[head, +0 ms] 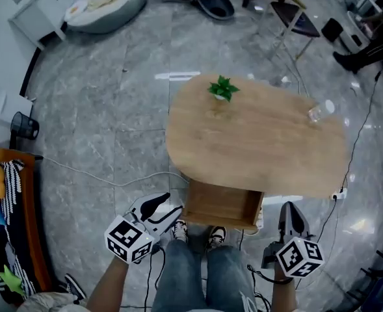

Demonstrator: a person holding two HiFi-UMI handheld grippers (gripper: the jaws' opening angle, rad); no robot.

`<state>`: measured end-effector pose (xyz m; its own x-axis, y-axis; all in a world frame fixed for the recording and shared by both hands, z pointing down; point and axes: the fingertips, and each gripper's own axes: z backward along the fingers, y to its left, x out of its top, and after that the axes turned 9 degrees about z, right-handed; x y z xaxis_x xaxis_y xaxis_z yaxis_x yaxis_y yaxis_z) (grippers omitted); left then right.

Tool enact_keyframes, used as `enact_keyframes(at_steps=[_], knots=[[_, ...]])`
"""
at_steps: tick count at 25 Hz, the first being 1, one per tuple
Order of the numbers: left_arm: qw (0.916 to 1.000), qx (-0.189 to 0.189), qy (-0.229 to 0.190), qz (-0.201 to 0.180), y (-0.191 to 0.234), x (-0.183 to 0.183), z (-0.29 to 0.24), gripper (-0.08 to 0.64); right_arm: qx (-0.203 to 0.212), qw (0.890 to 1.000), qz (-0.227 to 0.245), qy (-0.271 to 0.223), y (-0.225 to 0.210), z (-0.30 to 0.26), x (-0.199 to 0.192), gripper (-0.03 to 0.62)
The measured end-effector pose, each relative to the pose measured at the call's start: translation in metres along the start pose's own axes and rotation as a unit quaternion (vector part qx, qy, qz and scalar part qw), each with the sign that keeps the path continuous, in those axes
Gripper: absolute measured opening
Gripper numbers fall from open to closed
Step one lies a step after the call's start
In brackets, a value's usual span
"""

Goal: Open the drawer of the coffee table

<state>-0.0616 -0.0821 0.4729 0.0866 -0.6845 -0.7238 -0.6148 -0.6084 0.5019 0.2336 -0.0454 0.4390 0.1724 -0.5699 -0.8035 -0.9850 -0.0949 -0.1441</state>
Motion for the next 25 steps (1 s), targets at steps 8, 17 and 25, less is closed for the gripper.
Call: enact_keyframes(at_steps=[8, 17, 25], knots=[[0.9855, 0.08, -0.149, -0.012, -0.074, 0.144, 0.071, 0.123, 0.018, 0.996, 0.054, -0.074, -0.014, 0.072, 0.099, 0.0], [0.9545, 0.17, -0.244, -0.017, -0.103, 0.221, 0.123, 0.021, 0.028, 0.986, 0.056, -0.155, -0.021, 0.114, 0.177, 0.0], [0.9399, 0.218, -0.263, -0.004, -0.094, 0.239, 0.123, -0.005, -0.008, 0.981, 0.053, -0.184, -0.044, 0.138, 0.205, 0.0]])
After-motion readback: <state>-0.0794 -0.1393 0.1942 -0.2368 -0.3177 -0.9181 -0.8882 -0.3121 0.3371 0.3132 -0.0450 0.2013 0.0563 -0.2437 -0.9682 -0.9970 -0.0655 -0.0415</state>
